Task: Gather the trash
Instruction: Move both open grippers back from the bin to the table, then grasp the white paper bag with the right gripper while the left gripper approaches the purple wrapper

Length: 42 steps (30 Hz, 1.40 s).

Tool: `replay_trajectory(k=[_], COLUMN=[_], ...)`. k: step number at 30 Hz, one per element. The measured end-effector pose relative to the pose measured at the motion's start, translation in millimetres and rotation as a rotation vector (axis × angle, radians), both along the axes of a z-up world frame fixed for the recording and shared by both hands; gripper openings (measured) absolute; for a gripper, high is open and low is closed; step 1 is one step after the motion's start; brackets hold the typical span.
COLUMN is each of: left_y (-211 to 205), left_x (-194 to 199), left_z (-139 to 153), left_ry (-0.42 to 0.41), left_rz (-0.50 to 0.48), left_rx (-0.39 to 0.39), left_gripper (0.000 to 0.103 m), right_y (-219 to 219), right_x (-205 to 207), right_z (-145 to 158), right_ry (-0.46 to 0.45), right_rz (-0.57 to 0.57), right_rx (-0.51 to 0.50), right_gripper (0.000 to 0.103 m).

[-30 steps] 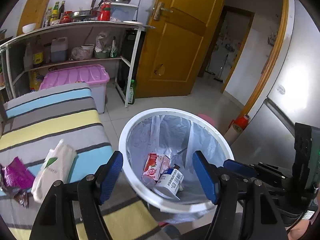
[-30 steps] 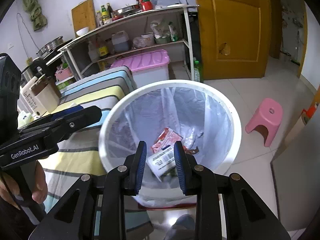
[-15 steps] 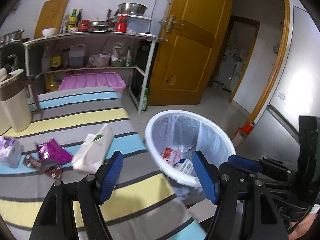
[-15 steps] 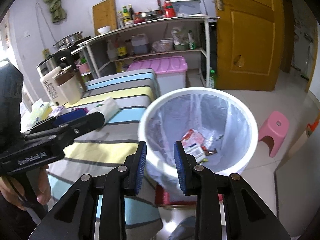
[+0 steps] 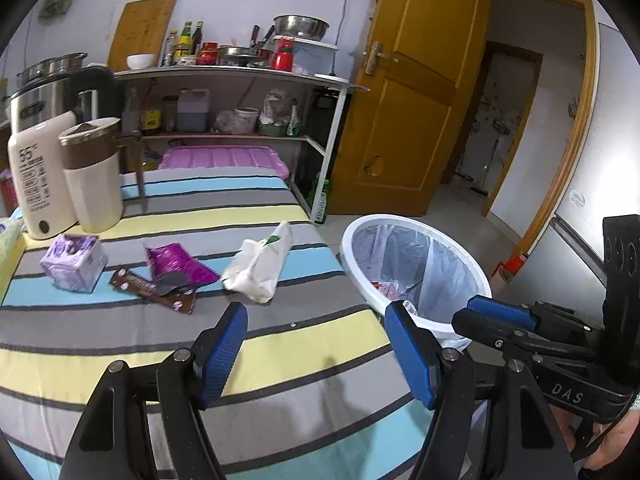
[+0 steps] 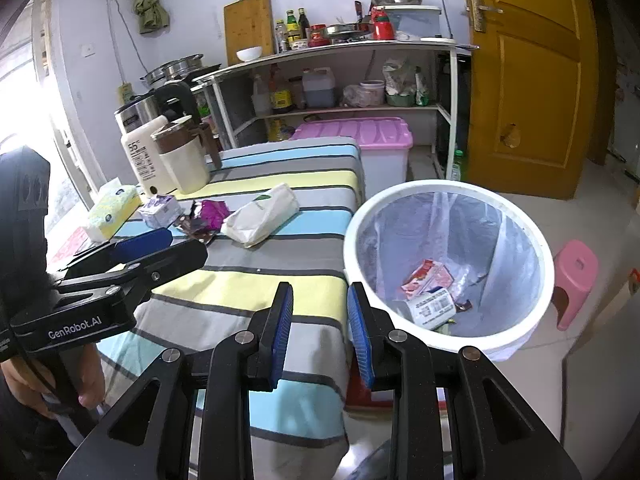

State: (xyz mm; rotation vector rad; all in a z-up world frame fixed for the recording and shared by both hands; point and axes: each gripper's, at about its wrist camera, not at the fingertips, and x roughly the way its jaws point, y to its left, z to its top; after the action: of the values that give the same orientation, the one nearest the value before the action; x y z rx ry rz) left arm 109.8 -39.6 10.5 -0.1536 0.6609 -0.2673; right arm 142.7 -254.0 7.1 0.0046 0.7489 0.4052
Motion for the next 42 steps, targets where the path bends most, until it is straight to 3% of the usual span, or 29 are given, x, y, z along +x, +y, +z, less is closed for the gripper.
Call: replay_trajectory(k=[16, 21, 42], left_y=[33.0, 48.3, 106.3], left_x=[-15.4, -10.1, 18.6], left_z=[-6.7, -8.3, -11.8], left_ry=[0.011, 0.013, 0.005], left_rz=[0.09, 0.132, 0.245], left_rx=[0.022, 0.027, 0.01], left_gripper=[0.071, 0.071, 0.067], right_y=[17.7, 26.6, 96.2], right_x=[3.7, 12.9, 97.6], right_z=[-9.7, -13.8, -28.3], right_ry=[0.046, 0.072, 0.18], right_rz=[0.035, 0.044, 0.033], right_rx=[0.058, 0.091, 0.159], right_gripper=[0.03, 0.036, 0.038])
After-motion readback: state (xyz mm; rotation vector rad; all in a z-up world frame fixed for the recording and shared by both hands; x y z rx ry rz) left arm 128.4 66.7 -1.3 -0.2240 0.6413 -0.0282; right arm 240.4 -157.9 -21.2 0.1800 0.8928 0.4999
